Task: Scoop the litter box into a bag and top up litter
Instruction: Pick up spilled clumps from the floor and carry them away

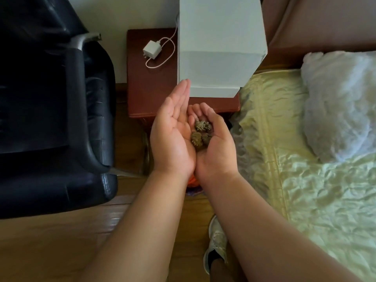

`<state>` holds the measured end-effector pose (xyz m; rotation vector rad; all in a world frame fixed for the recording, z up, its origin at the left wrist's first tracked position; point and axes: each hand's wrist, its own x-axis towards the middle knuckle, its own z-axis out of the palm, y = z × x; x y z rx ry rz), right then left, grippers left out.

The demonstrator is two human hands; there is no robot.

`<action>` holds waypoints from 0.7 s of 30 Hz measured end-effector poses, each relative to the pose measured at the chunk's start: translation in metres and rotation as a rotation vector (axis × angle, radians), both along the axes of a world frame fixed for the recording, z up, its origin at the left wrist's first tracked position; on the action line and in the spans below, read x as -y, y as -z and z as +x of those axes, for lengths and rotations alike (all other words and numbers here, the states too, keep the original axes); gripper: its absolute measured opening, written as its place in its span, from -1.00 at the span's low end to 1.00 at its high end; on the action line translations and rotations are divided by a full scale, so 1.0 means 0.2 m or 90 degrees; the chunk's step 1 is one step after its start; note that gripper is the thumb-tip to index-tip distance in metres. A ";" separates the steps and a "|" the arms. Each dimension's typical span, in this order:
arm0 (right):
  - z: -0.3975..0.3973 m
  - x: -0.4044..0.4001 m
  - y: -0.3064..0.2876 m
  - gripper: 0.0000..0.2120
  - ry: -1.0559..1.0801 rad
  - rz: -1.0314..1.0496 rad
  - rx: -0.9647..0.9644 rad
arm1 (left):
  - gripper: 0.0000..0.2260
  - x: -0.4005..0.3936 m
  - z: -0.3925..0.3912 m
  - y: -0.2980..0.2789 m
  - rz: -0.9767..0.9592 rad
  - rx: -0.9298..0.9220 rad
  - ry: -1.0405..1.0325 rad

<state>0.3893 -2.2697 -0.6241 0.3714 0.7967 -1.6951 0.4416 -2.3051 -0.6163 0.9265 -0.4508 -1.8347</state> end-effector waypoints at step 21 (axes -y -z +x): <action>-0.08 -0.01 0.54 -0.75 0.104 0.011 0.177 | -0.65 0.05 0.17 0.56 0.151 -0.098 -0.054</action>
